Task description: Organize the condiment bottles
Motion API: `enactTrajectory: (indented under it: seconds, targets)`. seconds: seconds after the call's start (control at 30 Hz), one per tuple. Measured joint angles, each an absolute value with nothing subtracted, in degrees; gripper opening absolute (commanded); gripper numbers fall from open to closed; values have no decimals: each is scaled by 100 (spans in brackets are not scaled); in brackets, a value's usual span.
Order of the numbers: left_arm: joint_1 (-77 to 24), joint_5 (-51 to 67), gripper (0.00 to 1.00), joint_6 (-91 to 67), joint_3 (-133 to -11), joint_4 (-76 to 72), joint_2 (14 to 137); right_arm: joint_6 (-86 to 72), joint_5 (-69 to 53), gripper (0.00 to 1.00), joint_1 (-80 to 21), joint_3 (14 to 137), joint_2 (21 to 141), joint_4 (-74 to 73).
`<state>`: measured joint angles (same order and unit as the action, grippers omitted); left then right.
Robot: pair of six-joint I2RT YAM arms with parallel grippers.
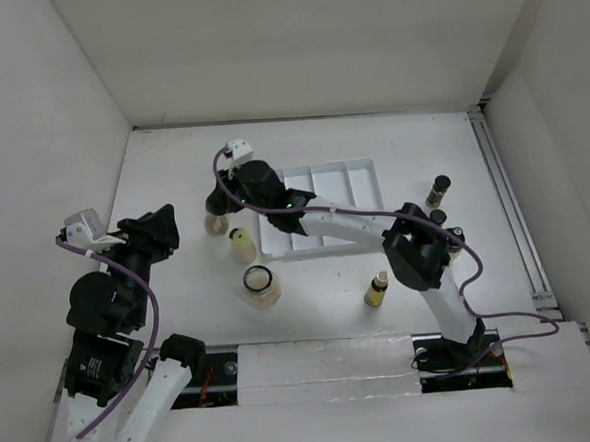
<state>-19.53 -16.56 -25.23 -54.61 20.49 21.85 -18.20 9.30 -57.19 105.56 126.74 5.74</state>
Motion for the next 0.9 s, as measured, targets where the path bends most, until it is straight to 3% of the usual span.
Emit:
enactTrajectory:
  seconds: [0.3,0.63,0.9]
  targets:
    - [-1953,-1227,50,-2596,-5054,1662,2362,-2445,661,18,-4222,8956,10728,1787]
    - [-1953,-574,50,-2639,-4619,1507,3247,-2158,989,18,-3859,7767,10363,1739]
    - [-1953,-320,50,-2541,-4602,1492,3667,-1704,1970,16,-3509,7271,9900,1236]
